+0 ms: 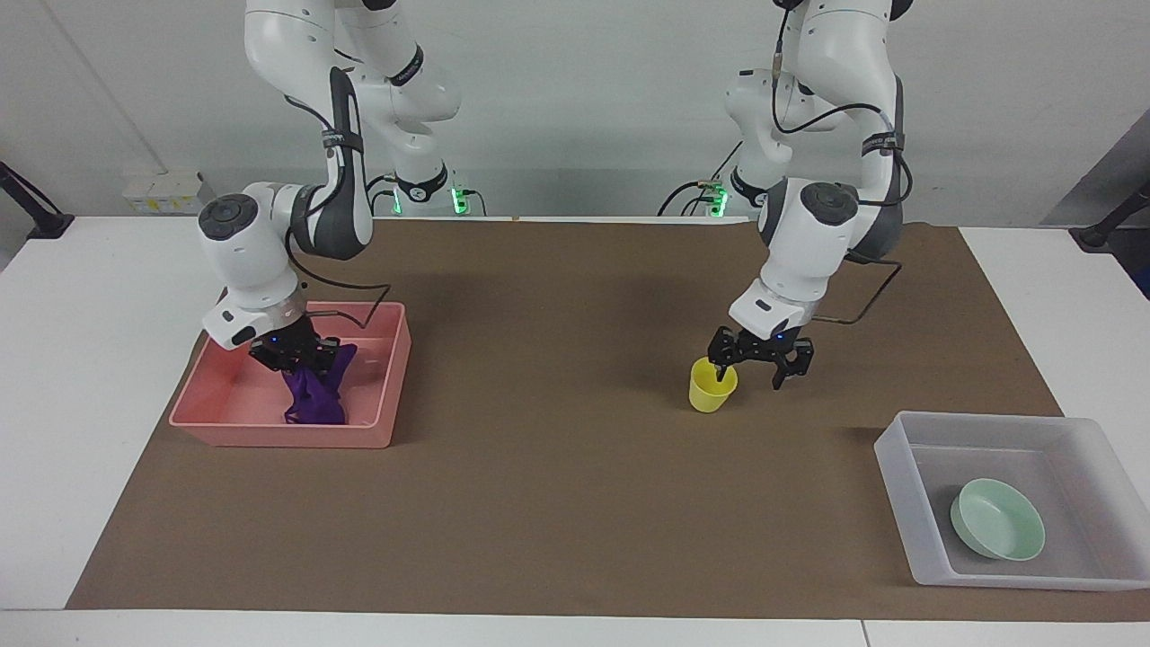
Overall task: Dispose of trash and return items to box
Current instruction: 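Grasp the yellow cup with the left gripper while the right gripper releases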
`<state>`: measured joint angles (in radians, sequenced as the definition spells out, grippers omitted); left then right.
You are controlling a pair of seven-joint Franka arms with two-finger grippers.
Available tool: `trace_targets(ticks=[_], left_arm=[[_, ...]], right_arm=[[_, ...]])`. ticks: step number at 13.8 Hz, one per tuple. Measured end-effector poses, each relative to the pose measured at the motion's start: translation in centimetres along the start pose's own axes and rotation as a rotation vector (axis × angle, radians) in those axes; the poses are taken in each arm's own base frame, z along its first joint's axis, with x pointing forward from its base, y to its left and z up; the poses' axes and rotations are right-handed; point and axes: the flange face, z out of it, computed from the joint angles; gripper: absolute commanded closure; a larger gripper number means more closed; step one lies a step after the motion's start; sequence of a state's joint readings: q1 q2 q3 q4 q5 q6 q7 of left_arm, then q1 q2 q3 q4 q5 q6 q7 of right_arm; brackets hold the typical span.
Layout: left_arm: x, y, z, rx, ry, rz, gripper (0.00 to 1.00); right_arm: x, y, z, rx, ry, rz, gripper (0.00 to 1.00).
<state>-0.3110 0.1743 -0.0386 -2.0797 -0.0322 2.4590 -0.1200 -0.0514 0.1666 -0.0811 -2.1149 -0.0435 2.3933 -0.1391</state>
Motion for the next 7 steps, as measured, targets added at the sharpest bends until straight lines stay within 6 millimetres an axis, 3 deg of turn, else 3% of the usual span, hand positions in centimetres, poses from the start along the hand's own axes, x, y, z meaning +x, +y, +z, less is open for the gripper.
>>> trace_targets(ticks=[3, 4, 7], left_arm=[[-0.5, 0.4, 1.4, -0.002, 0.004, 0.008, 0.90], [-0.5, 0.4, 1.8, -0.002, 0.005, 0.007, 1.00], [-0.5, 0.3, 2.1, -0.002, 0.006, 0.006, 1.00]], right_arm=[[0.7, -1.8, -2.0, 0.003, 0.030, 0.003, 0.00], [1.0, -2.7, -3.3, 0.005, 0.032, 0.001, 0.00], [1.5, -3.6, -8.3, 0.010, 0.032, 0.028, 0.00]])
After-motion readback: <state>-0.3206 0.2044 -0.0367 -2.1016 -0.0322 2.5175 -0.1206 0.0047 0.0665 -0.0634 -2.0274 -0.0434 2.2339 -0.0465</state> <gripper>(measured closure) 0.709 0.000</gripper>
